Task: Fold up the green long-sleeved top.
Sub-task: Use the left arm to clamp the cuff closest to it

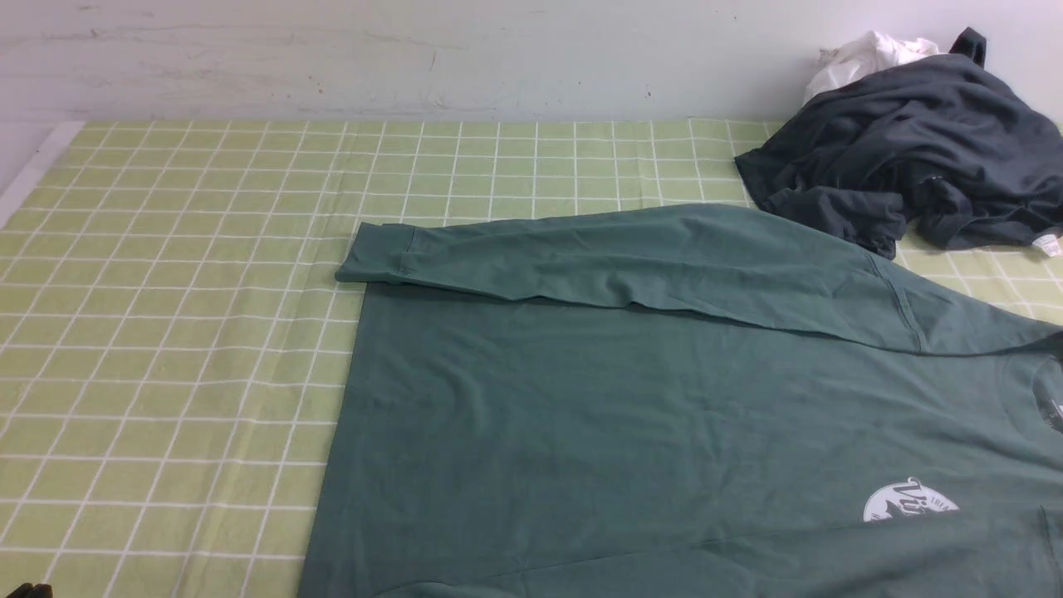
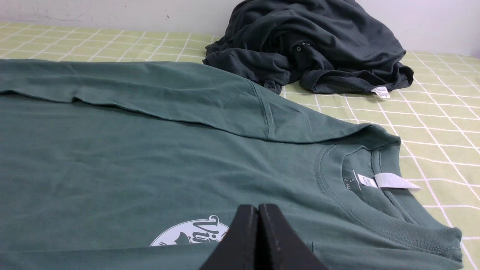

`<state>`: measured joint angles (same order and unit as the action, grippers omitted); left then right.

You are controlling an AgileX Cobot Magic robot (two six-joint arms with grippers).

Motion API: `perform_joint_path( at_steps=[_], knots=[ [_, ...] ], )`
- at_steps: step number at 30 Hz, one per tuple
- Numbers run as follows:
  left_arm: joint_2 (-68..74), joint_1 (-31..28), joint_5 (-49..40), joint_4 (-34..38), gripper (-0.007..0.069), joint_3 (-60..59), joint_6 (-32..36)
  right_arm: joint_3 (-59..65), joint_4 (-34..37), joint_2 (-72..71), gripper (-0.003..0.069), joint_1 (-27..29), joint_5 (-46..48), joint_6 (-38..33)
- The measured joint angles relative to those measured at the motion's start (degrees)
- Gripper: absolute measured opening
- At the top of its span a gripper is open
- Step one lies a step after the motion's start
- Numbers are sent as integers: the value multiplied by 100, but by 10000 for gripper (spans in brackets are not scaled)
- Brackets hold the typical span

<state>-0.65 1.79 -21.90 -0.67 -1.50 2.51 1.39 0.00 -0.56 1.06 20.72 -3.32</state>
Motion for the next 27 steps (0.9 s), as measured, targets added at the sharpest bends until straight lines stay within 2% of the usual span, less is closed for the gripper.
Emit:
perform_joint_path(
  at_steps=[27],
  knots=[
    [0,0,0,0,-4,0,0,0,0,0,-15,0,0,0]
  ],
)
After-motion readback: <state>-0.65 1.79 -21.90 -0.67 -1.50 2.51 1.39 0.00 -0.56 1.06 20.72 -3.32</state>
